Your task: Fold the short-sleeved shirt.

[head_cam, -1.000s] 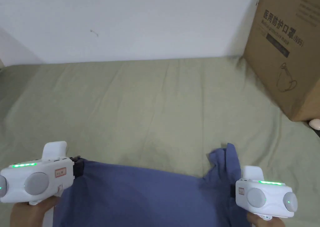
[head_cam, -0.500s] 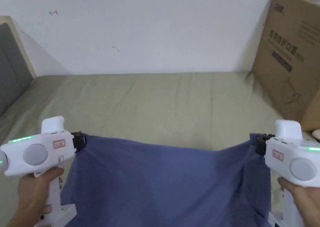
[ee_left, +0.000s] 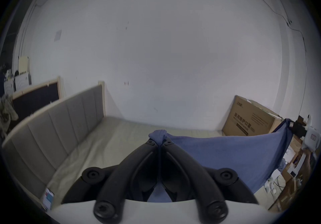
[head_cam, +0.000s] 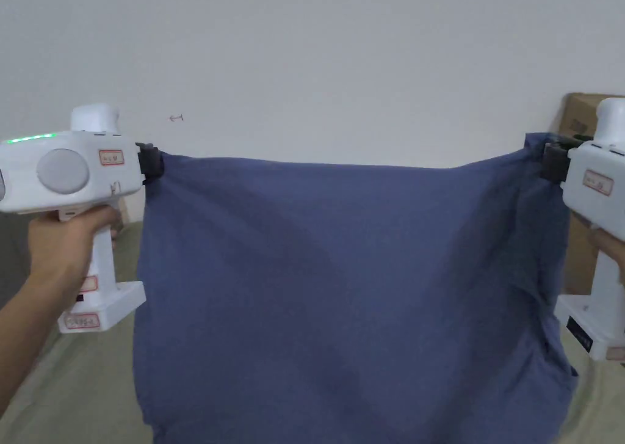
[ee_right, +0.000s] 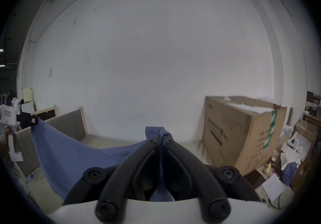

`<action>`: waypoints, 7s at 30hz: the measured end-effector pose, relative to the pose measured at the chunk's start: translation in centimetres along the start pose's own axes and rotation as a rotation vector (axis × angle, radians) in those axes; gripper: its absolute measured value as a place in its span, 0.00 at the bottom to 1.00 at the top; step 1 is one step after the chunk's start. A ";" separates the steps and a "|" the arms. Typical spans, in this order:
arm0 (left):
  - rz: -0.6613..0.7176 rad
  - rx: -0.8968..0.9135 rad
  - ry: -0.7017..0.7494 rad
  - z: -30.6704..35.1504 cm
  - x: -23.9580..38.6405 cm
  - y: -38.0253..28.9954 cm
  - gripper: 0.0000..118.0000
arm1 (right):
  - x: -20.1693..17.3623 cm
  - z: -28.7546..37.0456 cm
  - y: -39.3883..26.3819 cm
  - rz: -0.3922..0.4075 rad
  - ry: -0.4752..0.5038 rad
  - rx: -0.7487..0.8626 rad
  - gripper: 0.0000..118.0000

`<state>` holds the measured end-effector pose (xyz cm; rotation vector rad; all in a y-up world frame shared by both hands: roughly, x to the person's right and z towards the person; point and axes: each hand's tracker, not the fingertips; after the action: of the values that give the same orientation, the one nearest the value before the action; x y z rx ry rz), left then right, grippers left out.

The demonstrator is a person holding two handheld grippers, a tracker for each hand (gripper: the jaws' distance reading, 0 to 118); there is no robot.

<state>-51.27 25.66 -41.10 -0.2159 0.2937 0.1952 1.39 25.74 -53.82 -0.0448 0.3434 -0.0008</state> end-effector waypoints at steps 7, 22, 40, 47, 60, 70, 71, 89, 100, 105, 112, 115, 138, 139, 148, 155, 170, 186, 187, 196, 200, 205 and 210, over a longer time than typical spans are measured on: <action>-0.024 0.096 0.011 -1.9 0.8 5.8 0.02 | -0.8 -2.9 5.3 -0.017 -0.001 0.096 0.01; -0.050 -0.045 0.004 -13.9 0.1 -6.2 0.02 | 1.7 -10.0 -6.8 -0.091 0.031 -0.021 0.01; -0.017 -0.393 -0.013 2.3 -4.1 -30.3 0.02 | 3.0 8.9 -26.7 -0.217 0.099 -0.394 0.01; -0.019 -0.507 0.009 10.2 -4.8 -37.2 0.02 | 3.2 18.2 -31.4 -0.233 0.085 -0.561 0.01; 0.004 -0.753 0.091 14.8 -6.1 -47.1 0.02 | 3.1 24.7 -40.8 -0.293 -0.047 -0.898 0.01; 0.173 -0.760 0.071 15.6 -5.6 -44.7 0.75 | 1.9 24.0 -38.4 -0.287 -0.087 -0.877 0.77; 0.185 -0.721 0.036 15.8 -5.4 -43.7 0.75 | 1.8 23.9 -37.1 -0.280 -0.071 -0.844 0.83; -0.128 0.057 0.039 18.9 7.4 -26.9 0.48 | -6.7 23.6 -19.7 0.050 -0.121 -0.132 0.47; -0.120 -0.034 -0.040 18.8 6.4 -29.2 0.00 | -7.4 24.1 -20.7 0.061 -0.139 -0.124 0.00; -0.064 -0.219 -0.018 17.8 3.6 -31.4 0.00 | -6.8 23.8 -21.5 0.050 -0.142 -0.154 0.00; -0.052 -0.584 0.007 16.1 -1.6 -37.7 0.36 | -6.1 23.5 -23.2 0.051 -0.138 -0.215 0.00; -0.110 -0.710 0.061 15.6 -2.7 -40.8 0.83 | -5.9 23.4 -23.9 0.053 -0.135 -0.239 0.00; -0.020 -0.696 0.077 16.1 -4.0 -44.7 0.03 | -1.7 25.5 -37.7 -0.097 -0.180 -0.830 0.97; -0.021 -0.686 0.073 16.2 -3.9 -44.4 0.03 | -1.7 25.5 -38.9 -0.104 -0.176 -0.857 0.95; -0.045 -0.668 0.063 15.8 -3.7 -43.7 0.03 | -0.7 23.4 -43.3 -0.159 -0.097 -0.953 0.27; 0.010 -0.630 0.058 15.1 -3.8 -42.1 0.03 | -1.2 24.0 -39.0 -0.133 -0.121 -0.850 0.05; 0.054 -0.585 0.084 1.2 -3.4 -38.5 0.03 | -0.3 9.3 -36.3 -0.094 -0.146 -0.754 0.05; 0.119 -0.771 0.069 -4.7 -3.0 -41.5 0.75 | 0.1 5.1 -39.2 -0.157 -0.191 -0.879 0.67; 0.123 -0.745 0.051 -3.9 -2.6 -40.7 0.77 | -0.1 5.7 -38.0 -0.165 -0.174 -0.837 0.79; -0.044 -0.284 -0.038 7.5 2.8 -29.6 0.78 | -3.1 14.9 -24.2 -0.120 -0.063 -0.430 0.85; -0.161 -0.130 0.002 12.0 5.1 -28.1 0.78 | -4.4 19.2 -21.3 -0.049 -0.088 -0.269 0.85; -0.183 -0.001 0.025 16.4 7.1 -28.9 0.53 | -5.9 22.9 -20.9 -0.002 -0.123 -0.181 0.44; -0.112 -0.048 -0.049 17.8 7.0 -30.2 0.00 | -6.3 24.7 -21.4 0.033 -0.129 -0.172 0.00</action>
<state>-33.28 2.04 -21.10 -0.2745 0.2277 0.0967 3.87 5.50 -27.53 -0.2083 0.2150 0.0642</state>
